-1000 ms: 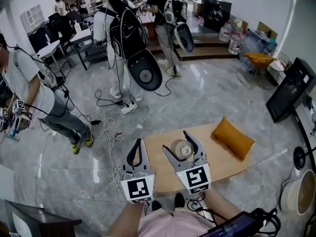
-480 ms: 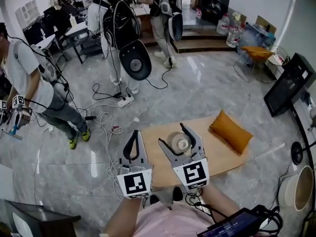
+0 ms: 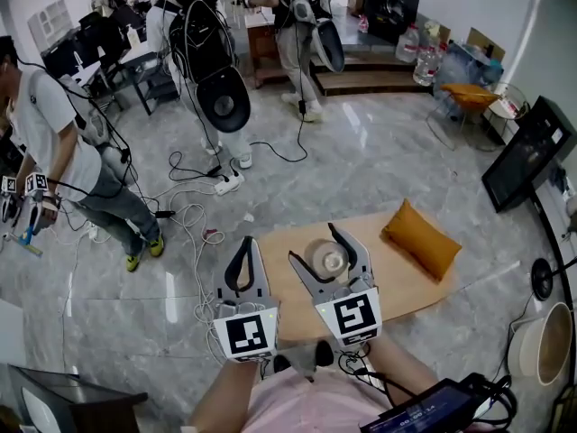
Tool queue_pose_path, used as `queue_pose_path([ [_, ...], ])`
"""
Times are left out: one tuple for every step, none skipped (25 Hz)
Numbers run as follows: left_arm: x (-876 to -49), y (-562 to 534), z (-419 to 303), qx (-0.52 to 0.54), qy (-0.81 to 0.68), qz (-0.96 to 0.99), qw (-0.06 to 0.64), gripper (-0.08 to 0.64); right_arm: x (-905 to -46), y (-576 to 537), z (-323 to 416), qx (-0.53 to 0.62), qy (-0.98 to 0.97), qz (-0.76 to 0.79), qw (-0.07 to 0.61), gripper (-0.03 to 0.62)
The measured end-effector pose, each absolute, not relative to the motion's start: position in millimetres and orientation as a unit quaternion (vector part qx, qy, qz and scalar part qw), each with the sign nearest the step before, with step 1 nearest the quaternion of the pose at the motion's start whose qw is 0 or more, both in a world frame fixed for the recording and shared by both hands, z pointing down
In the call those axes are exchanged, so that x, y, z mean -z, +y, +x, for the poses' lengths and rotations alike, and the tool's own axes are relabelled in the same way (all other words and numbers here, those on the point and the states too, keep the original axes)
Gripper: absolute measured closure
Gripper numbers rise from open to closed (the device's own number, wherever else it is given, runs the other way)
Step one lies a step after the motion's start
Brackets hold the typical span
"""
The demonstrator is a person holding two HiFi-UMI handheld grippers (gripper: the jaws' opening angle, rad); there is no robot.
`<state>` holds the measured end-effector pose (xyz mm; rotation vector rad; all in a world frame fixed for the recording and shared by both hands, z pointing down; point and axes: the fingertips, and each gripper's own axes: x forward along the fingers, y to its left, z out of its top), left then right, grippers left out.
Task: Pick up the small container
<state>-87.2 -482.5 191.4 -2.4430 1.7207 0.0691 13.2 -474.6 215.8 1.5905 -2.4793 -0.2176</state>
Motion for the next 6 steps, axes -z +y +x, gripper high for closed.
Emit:
queue_pose_path([
  [-190.7, -481.8, -88.3, -0.024, 0.574, -0.815, 0.076, 0.546, -215.1, -474.0, 12.1, 0.073, -0.836, 0.536, 0.094, 0.249],
  [-189.6, -481.1, -89.2, -0.026, 0.575, -0.815, 0.075, 0.546, -214.2, -473.5, 11.1, 0.073, -0.836, 0.536, 0.094, 0.249],
  [-188.3, -480.6, -89.7, -0.029, 0.575, -0.814, 0.073, 0.546, -213.4, -473.0, 10.5, 0.073, -0.836, 0.536, 0.093, 0.249],
  [-187.4, -480.1, -89.9, -0.030, 0.575, -0.814, 0.072, 0.546, -212.6, -472.5, 10.3, 0.073, -0.836, 0.537, 0.093, 0.249],
  [-186.8, -479.7, -90.0, -0.030, 0.575, -0.814, 0.073, 0.546, -212.0, -472.0, 10.4, 0.073, -0.835, 0.537, 0.093, 0.249],
  [-186.3, -479.3, -90.0, -0.029, 0.575, -0.814, 0.074, 0.546, -211.4, -471.6, 10.6, 0.073, -0.835, 0.537, 0.093, 0.249],
])
